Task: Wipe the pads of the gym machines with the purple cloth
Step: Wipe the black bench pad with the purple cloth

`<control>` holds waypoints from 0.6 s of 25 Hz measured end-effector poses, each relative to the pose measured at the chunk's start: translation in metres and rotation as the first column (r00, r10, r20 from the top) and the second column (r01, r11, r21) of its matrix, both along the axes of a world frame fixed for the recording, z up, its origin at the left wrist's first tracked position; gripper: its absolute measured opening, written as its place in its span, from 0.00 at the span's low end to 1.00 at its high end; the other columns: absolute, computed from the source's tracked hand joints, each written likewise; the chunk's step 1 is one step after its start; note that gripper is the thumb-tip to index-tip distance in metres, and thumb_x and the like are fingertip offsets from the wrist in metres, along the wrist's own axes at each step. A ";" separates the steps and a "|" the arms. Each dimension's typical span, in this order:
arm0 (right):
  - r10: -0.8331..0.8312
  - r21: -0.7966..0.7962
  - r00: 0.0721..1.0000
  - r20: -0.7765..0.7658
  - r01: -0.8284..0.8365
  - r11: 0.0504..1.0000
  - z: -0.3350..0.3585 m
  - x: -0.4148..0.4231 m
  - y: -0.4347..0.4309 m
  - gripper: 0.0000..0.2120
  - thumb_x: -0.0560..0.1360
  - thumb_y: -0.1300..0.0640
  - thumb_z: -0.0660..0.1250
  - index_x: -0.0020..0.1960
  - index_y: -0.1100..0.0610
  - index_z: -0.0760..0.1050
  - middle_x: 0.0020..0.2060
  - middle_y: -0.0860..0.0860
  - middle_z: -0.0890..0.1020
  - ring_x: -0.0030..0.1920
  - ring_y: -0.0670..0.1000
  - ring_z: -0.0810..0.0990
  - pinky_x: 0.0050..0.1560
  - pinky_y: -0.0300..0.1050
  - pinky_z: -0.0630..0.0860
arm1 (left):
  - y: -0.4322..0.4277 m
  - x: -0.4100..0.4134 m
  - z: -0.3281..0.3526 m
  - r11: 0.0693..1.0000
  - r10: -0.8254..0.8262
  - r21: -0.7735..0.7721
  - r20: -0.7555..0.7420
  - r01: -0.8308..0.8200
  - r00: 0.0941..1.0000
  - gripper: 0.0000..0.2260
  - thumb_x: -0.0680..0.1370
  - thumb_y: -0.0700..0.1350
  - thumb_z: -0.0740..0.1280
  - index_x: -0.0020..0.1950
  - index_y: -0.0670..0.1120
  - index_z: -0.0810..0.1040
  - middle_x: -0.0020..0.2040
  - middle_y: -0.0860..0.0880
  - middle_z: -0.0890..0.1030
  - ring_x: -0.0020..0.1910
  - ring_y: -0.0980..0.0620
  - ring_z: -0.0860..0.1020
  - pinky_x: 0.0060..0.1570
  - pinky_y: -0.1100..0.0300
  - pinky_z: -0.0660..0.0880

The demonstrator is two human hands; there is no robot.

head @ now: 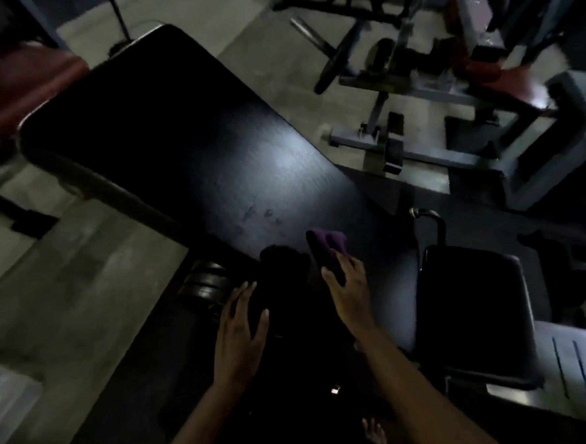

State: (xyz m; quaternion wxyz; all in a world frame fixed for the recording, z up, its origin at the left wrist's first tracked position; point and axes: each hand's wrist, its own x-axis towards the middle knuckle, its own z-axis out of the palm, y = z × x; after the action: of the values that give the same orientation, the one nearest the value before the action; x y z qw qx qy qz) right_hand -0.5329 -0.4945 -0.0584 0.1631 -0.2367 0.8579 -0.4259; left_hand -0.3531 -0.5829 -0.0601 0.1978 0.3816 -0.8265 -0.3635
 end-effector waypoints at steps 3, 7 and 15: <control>0.122 0.024 0.991 -0.054 -0.121 0.992 -0.003 -0.044 0.022 0.21 0.75 0.51 0.64 0.67 0.56 0.70 0.65 0.59 0.68 0.63 0.57 0.71 0.60 0.34 0.62 | 0.029 -0.034 -0.018 0.952 0.221 0.236 -0.096 -0.193 0.971 0.32 0.72 0.59 0.57 0.73 0.45 0.61 0.73 0.45 0.64 0.73 0.49 0.62 0.69 0.62 0.56; 0.319 0.035 0.941 -0.111 -0.317 0.948 -0.014 -0.123 0.047 0.25 0.72 0.47 0.62 0.67 0.53 0.71 0.65 0.59 0.69 0.64 0.58 0.71 0.62 0.45 0.67 | 0.075 -0.109 -0.034 0.801 0.532 0.413 -0.156 -0.434 0.832 0.36 0.72 0.58 0.62 0.75 0.44 0.54 0.76 0.45 0.57 0.73 0.55 0.55 0.69 0.66 0.50; 0.475 -0.054 0.845 -0.248 -0.501 0.864 -0.007 -0.231 -0.035 0.21 0.76 0.53 0.65 0.68 0.53 0.69 0.68 0.57 0.65 0.65 0.55 0.68 0.62 0.51 0.70 | 0.027 -0.176 -0.056 0.519 0.834 0.397 -0.430 -0.757 0.346 0.31 0.76 0.51 0.63 0.75 0.49 0.53 0.75 0.49 0.57 0.74 0.53 0.58 0.75 0.51 0.57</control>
State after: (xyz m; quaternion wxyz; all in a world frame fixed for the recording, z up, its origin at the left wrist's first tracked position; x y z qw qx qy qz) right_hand -0.7635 -0.5298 -0.0650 0.1534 -0.5032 0.7559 -0.3898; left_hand -0.5286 -0.5563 -0.1164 0.5628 0.6173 -0.4078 -0.3686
